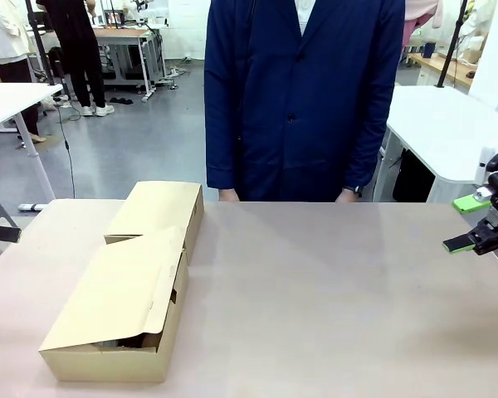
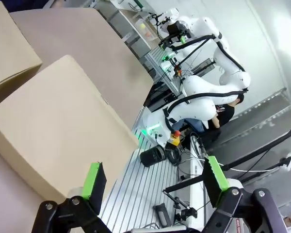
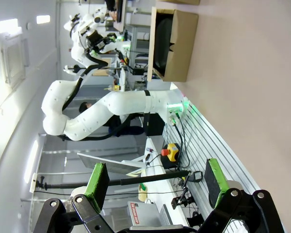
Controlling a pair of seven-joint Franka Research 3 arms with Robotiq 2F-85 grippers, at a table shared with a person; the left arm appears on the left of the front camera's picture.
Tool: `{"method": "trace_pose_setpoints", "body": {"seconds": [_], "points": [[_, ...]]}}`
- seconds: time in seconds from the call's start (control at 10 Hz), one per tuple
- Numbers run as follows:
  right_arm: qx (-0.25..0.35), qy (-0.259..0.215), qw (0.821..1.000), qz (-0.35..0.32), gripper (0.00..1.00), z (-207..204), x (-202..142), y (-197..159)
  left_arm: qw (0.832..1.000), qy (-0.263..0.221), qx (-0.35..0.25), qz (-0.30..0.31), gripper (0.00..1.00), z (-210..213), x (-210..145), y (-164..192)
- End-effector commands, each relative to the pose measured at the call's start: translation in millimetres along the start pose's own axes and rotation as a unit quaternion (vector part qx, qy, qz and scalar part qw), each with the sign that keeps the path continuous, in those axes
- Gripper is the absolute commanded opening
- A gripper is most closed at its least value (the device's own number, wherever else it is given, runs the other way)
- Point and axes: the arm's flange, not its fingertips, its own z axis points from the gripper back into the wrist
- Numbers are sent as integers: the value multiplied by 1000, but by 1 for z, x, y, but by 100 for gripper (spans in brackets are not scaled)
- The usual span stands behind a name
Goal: Place items inside the box.
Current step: Close the lid of the Mailer Box closest to the robot.
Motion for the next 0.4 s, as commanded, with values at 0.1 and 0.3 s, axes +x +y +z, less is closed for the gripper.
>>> {"method": "trace_pose_setpoints", "body": {"seconds": [0.1, 0.3], "points": [[-1, -4, 1000, 7, 100, 0, 2, -2, 1000, 0, -7, -4, 100, 2, -7, 2], [-1, -4, 1000, 7, 100, 0, 2, -2, 1000, 0, -7, -4, 100, 2, -7, 2]]}}
